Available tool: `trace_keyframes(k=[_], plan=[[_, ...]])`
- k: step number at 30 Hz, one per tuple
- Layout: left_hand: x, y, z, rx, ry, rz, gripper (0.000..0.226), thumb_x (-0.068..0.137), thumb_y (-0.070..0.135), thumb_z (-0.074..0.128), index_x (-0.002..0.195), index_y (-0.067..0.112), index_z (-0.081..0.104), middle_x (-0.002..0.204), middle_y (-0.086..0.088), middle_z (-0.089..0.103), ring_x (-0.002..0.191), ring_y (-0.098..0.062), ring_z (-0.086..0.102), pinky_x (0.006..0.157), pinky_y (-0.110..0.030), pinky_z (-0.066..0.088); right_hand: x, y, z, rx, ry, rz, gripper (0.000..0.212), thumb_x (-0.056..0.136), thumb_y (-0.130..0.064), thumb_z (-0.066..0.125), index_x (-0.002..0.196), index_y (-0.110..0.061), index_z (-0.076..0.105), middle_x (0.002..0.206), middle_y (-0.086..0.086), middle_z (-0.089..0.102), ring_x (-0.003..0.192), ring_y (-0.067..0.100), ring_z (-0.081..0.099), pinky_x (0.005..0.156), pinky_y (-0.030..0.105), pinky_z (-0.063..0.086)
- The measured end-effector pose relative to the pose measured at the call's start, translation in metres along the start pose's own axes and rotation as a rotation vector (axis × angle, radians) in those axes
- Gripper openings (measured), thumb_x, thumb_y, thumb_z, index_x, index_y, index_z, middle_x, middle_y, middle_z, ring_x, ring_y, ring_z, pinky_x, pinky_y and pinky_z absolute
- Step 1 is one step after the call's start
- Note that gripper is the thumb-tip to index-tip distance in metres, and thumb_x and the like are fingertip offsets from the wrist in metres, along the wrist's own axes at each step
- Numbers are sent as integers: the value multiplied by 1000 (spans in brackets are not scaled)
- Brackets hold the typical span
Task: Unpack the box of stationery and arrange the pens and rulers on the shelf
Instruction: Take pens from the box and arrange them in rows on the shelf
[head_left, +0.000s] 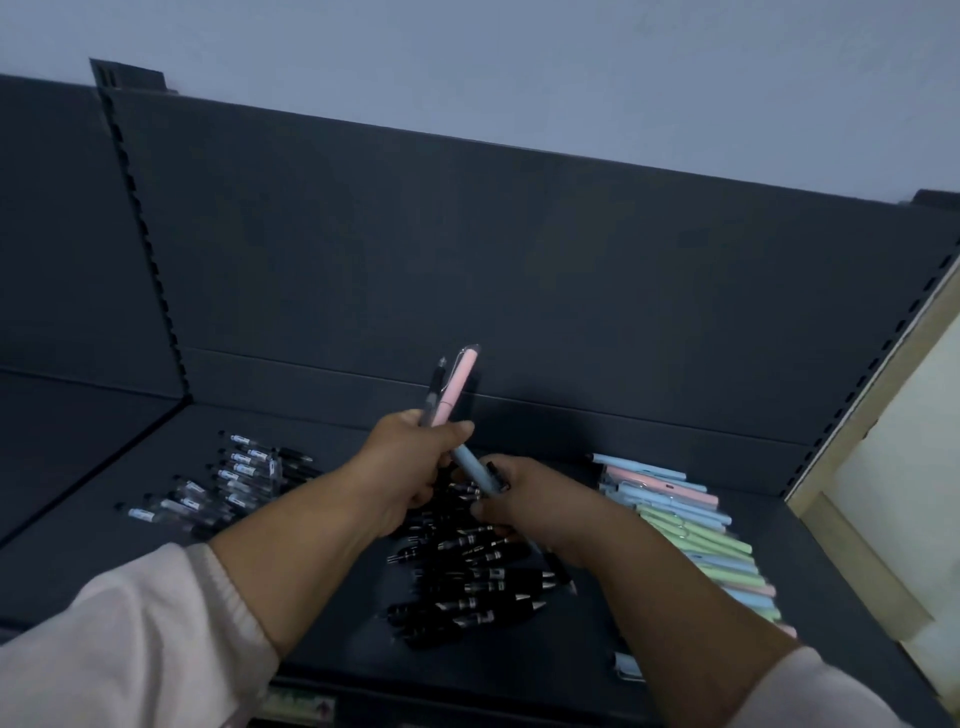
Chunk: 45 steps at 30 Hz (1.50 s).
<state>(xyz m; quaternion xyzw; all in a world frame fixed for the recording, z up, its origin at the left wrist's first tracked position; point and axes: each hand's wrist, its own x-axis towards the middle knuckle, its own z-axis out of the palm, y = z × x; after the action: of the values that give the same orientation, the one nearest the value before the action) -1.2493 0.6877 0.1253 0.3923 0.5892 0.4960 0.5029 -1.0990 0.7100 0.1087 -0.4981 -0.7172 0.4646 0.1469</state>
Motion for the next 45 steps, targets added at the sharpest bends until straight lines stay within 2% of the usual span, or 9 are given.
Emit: trace_keyframes(k=[5,9,14,19,26,34,39,41,45], plan=[[5,-7,4,23,24,-38,12,91,21,60,100,13,57,63,-3,52,40,-8,30,36,-18,23,-8,12,-21,-69,67,-20,26,85,-14,65,104,-32,63,92,-4,65,76,10,55,72,28,46],[11,-11,17,-7,25,-80,8,93,19,56,99,14,53,64,-5,56,39,-7,29,35,-17,21,-24,36,-51,-68,160,18,12,89,-18,60,94,-28,65,82,-1,67,71,11,54,65,28,43],[8,-18,55,47,-109,-69,9,94,23,57,102,19,56,70,-6,62,39,-7,29,38,-17,22,-50,62,-92,229,284,106,14,95,-3,51,100,-10,62,77,4,59,58,11,50,50,22,39],[7,-19,106,95,-156,-45,18,95,35,54,100,18,59,64,-2,48,41,-9,29,36,-17,23,-69,89,-136,416,442,218,13,95,-3,53,96,-8,65,79,7,62,57,13,51,46,24,39],[12,-28,145,172,-148,-83,13,97,20,46,101,15,57,68,-4,53,50,-14,40,46,-23,31,-82,143,-161,499,509,391,15,97,-1,46,96,-5,61,74,10,59,55,14,47,44,24,36],[13,-42,161,210,-145,-71,11,99,18,48,96,23,58,72,-2,57,57,-13,50,47,-20,36,-86,157,-169,138,407,513,18,98,-25,50,105,-11,59,70,10,58,30,7,43,35,15,27],[13,-39,167,212,-135,-80,12,98,20,49,93,25,59,72,-1,58,57,-12,50,52,-21,37,-83,153,-182,-223,383,416,25,88,-24,63,102,-4,57,74,2,54,59,12,48,51,23,36],[13,-36,169,214,-130,-79,13,98,21,49,91,26,59,71,0,59,57,-12,50,51,-21,37,-83,146,-186,-122,416,382,17,88,-19,61,97,-6,54,76,4,52,61,14,45,50,23,34],[12,-31,175,221,-131,-79,14,98,14,48,92,22,58,71,-2,59,57,-12,50,49,-22,36,-80,131,-191,572,528,346,20,94,-17,49,78,-7,54,68,9,54,56,18,46,53,28,35]])
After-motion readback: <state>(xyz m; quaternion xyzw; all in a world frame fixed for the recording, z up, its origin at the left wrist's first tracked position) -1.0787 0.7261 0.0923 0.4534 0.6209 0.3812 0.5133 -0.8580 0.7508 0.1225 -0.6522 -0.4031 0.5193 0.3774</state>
